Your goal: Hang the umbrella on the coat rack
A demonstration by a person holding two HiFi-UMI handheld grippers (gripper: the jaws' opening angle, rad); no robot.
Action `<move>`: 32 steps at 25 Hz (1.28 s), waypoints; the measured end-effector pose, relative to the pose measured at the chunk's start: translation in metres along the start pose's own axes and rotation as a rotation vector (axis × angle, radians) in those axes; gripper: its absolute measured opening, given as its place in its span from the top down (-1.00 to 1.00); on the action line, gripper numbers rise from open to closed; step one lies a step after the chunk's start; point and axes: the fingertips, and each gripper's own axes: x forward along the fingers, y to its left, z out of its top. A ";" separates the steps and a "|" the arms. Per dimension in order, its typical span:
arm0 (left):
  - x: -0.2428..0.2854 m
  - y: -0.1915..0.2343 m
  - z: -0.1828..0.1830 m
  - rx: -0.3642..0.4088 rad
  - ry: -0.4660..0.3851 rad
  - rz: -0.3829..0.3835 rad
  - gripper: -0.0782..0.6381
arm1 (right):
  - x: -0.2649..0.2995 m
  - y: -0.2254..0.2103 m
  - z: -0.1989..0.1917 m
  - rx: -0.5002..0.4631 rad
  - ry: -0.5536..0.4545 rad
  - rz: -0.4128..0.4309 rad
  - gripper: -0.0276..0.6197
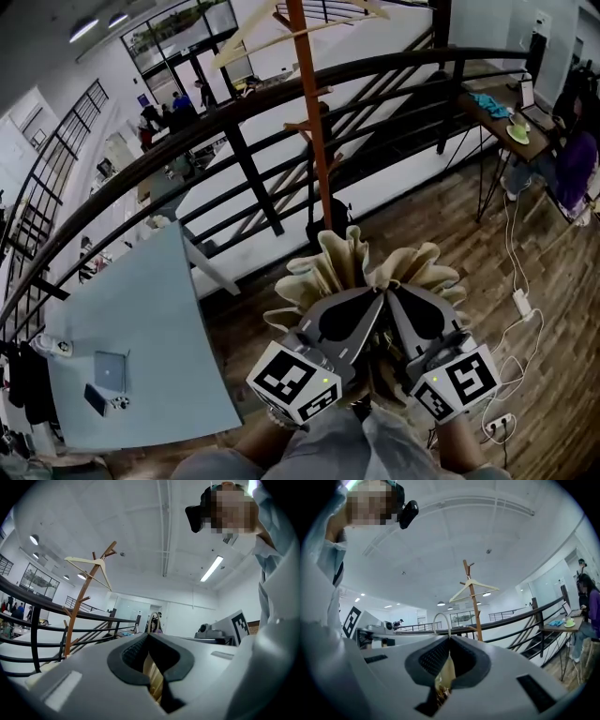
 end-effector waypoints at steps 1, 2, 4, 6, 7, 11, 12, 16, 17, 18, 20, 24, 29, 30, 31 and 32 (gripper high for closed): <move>0.007 0.006 0.002 -0.002 -0.002 0.002 0.76 | 0.006 -0.007 0.002 -0.001 0.002 0.005 0.91; 0.015 0.013 0.004 -0.002 -0.003 0.006 0.76 | 0.013 -0.015 0.003 -0.001 0.004 0.009 0.90; 0.030 0.027 0.006 -0.002 0.001 0.014 0.76 | 0.028 -0.030 0.005 0.001 0.007 0.015 0.91; 0.045 0.041 0.007 -0.003 0.005 0.022 0.76 | 0.042 -0.044 0.005 0.004 0.012 0.023 0.91; 0.052 0.048 0.008 -0.003 0.006 0.028 0.76 | 0.049 -0.052 0.006 0.004 0.014 0.029 0.91; 0.080 0.076 0.013 -0.003 0.008 0.060 0.76 | 0.078 -0.080 0.009 0.011 0.025 0.056 0.91; 0.086 0.082 0.014 -0.006 0.011 0.066 0.76 | 0.084 -0.086 0.009 0.012 0.028 0.061 0.91; 0.102 0.104 0.015 -0.009 0.014 0.083 0.76 | 0.106 -0.104 0.009 0.032 0.017 0.092 0.91; 0.106 0.109 0.015 -0.008 0.015 0.091 0.76 | 0.112 -0.107 0.008 0.043 0.017 0.100 0.90; 0.109 0.115 0.015 -0.007 0.015 0.099 0.76 | 0.117 -0.111 0.007 0.048 0.020 0.104 0.91; 0.115 0.124 0.013 -0.010 0.013 0.111 0.76 | 0.125 -0.117 0.005 0.037 0.030 0.104 0.91; 0.124 0.141 0.014 0.000 0.007 0.129 0.76 | 0.143 -0.127 0.003 0.029 0.035 0.112 0.91; 0.136 0.156 0.015 0.000 0.000 0.171 0.76 | 0.159 -0.139 0.003 0.021 0.057 0.157 0.91; 0.139 0.159 0.015 0.002 -0.001 0.180 0.76 | 0.162 -0.142 0.003 0.021 0.061 0.169 0.91; 0.142 0.162 0.015 0.005 0.000 0.189 0.76 | 0.165 -0.145 0.002 0.024 0.065 0.182 0.91; 0.146 0.165 0.015 0.008 0.001 0.199 0.76 | 0.169 -0.148 0.002 0.029 0.069 0.196 0.91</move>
